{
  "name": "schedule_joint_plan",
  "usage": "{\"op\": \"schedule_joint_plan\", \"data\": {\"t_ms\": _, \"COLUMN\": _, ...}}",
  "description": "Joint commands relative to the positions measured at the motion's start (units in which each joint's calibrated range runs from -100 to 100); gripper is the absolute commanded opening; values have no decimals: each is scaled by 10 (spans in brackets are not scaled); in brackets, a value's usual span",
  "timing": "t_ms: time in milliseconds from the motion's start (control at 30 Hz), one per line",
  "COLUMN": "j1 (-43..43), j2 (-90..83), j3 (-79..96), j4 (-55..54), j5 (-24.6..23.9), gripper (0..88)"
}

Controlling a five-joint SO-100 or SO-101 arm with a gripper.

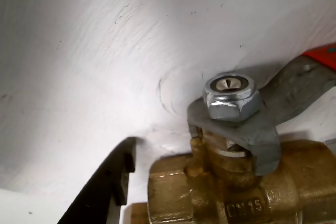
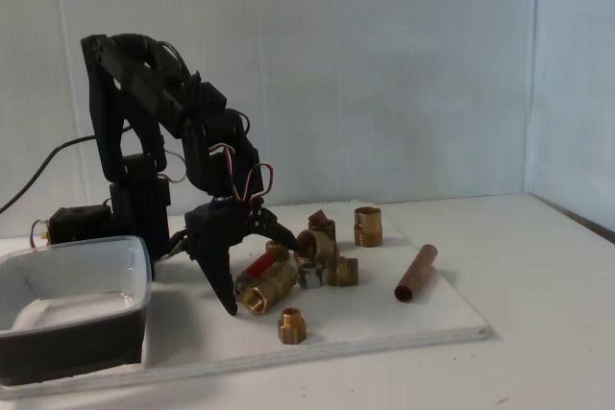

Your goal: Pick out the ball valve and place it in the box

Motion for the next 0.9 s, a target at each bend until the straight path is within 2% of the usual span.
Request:
{"op": "schedule_joint_plan", "data": {"t_ms": 0, "j1": 3, "j2": -3, "j3": 0, "j4": -1, "j5": 2, "gripper": 534}}
{"op": "schedule_joint_plan", "data": {"t_ms": 567, "j1": 14, "j2": -3, "j3": 1, "j4": -1, "j5": 1, "gripper": 528}}
{"op": "schedule_joint_plan", "data": {"t_ms": 733, "j1": 14, "j2": -3, "j3": 1, "j4": 0, "j5": 2, "gripper": 420}}
{"op": "schedule_joint_plan", "data": {"t_ms": 867, "j1": 14, "j2": -3, "j3": 1, "j4": 0, "j5": 2, "gripper": 402}}
